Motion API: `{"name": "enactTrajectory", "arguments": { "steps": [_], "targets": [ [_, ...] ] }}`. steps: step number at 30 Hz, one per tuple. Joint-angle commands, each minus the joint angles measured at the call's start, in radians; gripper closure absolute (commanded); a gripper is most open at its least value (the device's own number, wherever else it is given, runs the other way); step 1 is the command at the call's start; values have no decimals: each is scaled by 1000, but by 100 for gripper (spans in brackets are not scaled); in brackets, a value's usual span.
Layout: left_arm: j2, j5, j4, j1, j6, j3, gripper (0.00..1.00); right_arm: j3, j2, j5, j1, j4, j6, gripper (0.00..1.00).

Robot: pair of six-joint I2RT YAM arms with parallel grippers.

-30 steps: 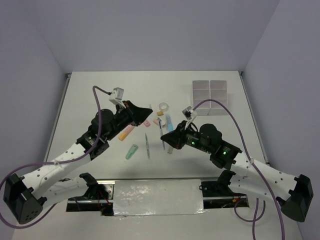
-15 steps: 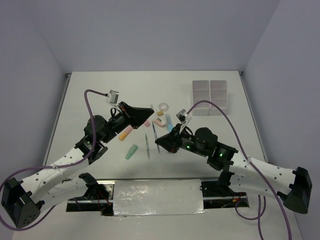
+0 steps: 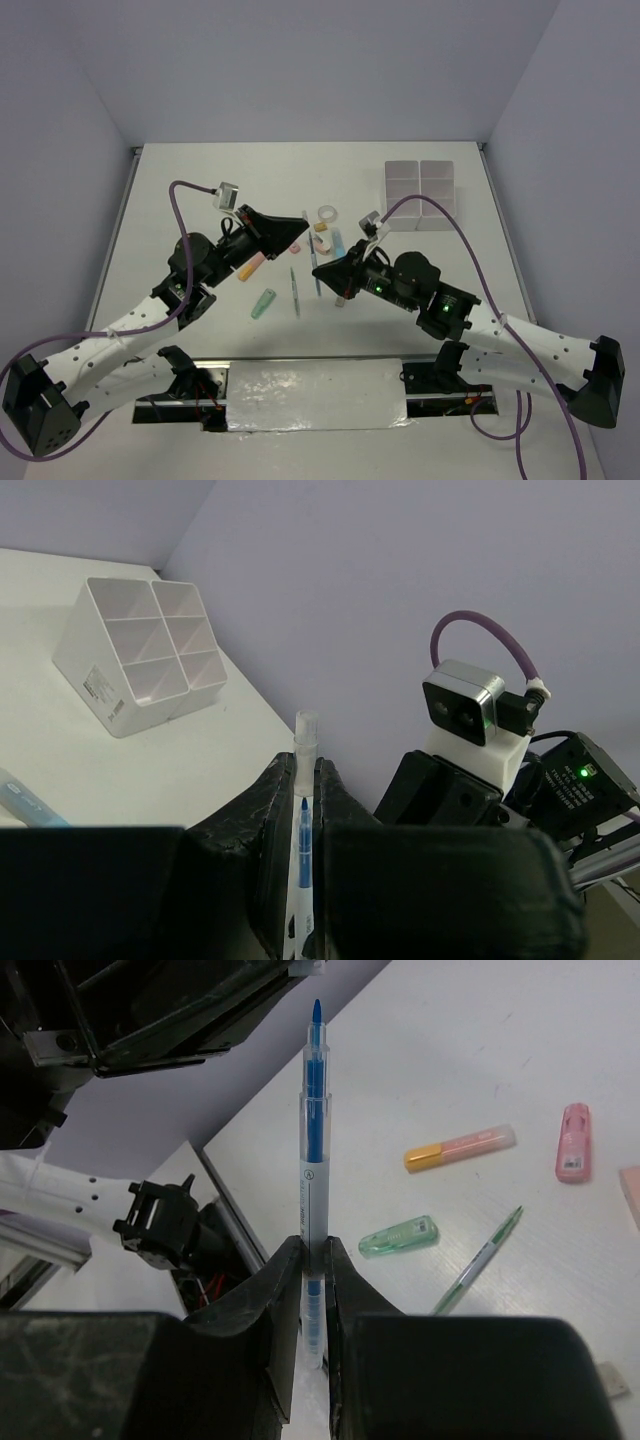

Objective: Sort the stationery into containers
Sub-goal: Close the pen cap on the pen.

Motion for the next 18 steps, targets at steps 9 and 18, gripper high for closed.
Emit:
{"name": "enactTrajectory", "arguments": {
  "steps": [9, 18],
  "targets": [
    [15, 31, 79, -1, -3, 15, 96, 82, 5, 15, 6, 0, -26, 100],
    [7, -30, 50, -1, -9, 24, 97, 71, 11, 21, 8, -16, -17, 100]
  ]
}}
